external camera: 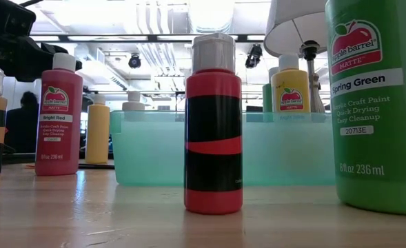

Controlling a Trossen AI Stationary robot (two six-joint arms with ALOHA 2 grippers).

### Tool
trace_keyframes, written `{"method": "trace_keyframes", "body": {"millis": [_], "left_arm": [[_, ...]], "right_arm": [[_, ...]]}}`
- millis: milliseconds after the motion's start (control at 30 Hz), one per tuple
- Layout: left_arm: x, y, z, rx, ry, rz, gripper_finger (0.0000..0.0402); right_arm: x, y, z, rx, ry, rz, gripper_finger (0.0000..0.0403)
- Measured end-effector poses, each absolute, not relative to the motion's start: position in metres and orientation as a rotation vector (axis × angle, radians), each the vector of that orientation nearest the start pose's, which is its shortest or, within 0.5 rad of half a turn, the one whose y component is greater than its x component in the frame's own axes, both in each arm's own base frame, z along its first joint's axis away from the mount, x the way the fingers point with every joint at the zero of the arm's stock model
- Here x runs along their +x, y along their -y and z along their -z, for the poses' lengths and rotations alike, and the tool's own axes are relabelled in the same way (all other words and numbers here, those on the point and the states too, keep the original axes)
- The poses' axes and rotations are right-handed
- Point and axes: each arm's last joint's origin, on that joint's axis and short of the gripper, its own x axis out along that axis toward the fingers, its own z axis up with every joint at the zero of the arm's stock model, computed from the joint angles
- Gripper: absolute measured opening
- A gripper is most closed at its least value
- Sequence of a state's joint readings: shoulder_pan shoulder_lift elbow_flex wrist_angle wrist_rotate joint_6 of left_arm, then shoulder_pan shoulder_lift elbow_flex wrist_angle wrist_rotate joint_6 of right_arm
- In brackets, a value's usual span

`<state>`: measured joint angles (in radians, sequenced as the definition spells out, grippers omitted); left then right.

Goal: Pick & Place Paint Supplies
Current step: Put the silver paintbrush into the yellow cup

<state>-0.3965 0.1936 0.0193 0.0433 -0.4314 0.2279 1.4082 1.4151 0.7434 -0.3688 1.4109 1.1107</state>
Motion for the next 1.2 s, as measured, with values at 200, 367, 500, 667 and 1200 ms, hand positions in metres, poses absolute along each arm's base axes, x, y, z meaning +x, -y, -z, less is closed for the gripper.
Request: {"method": "trace_keyframes", "body": {"millis": [200,367,500,667,1200], "left_arm": [[0.102,0.030,-0.159,0.280,-0.123,-0.021,0.0030],[0.102,0.030,-0.159,0.280,-0.123,-0.021,0.0030],[0.102,0.030,-0.159,0.280,-0.123,-0.021,0.0030],[0.102,0.030,-0.159,0.280,-0.123,-0.021,0.0030],[0.102,0.030,-0.159,0.280,-0.123,-0.021,0.0030]], "right_arm": [[0.067,-0.232,-0.185,0.102,-0.142,0.083,0.0008],[0.067,-0.230,-0.179,0.115,-0.141,0.083,0.0008],[0.067,-0.226,-0.175,0.109,-0.141,0.086,0.0008],[0.069,-0.221,-0.169,0.093,-0.143,0.099,0.0008],[0.074,-0.221,-0.171,0.127,-0.084,0.144,0.0008]]}}
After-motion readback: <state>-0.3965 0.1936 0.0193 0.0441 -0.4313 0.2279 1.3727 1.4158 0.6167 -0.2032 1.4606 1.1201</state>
